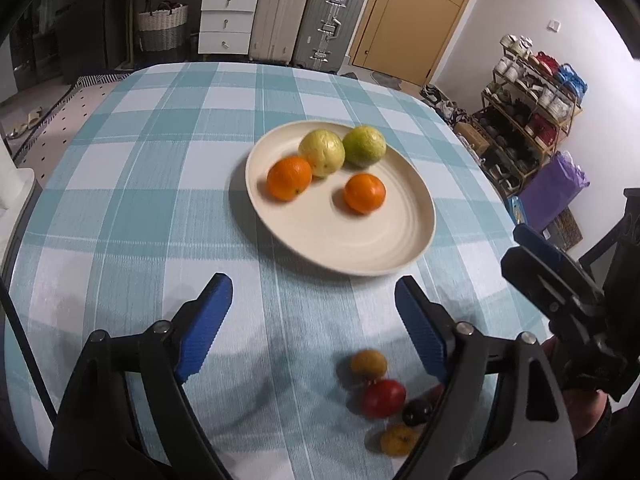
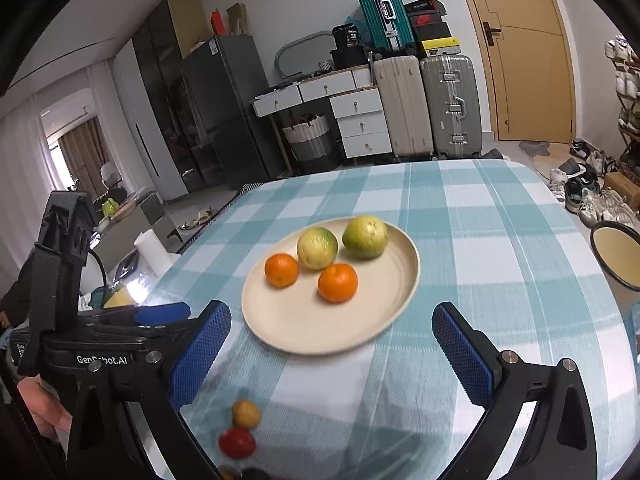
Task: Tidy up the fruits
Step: 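Move both tools back toward the tomatoes and plums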
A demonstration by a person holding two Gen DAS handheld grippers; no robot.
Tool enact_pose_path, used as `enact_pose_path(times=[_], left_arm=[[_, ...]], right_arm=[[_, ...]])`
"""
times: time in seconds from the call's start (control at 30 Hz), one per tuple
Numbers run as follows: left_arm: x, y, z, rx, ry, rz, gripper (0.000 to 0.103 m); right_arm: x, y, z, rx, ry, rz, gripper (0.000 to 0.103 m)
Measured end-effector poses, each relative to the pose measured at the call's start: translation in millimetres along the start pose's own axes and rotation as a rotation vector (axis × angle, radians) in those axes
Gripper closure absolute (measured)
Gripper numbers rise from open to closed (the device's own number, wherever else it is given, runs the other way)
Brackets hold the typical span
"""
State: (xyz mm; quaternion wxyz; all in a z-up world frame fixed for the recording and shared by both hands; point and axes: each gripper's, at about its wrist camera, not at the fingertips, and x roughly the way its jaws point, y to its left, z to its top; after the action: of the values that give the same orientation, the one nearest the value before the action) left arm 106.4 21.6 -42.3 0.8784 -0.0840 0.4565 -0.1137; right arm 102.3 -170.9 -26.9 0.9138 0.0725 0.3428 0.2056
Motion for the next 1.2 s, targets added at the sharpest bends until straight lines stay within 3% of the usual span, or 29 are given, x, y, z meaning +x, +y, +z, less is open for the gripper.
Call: enact_pose_path(times=[0.47, 0.7, 1.2], left_arm=[[-13, -2, -48, 0.006, 0.031, 0.020, 0.016], [-18, 4, -66, -0.007, 0.029, 0.024, 0.004], [-16, -16, -100, 0.085, 0.092, -0.028, 0.002]], right_arm=[[-39, 8, -39, -0.028, 0.023, 0.025, 0.000], [-54, 21, -65, -0.074, 0.063, 0.042, 0.000], [-68, 25, -104, -0.044, 0.109, 0.020, 0.000]])
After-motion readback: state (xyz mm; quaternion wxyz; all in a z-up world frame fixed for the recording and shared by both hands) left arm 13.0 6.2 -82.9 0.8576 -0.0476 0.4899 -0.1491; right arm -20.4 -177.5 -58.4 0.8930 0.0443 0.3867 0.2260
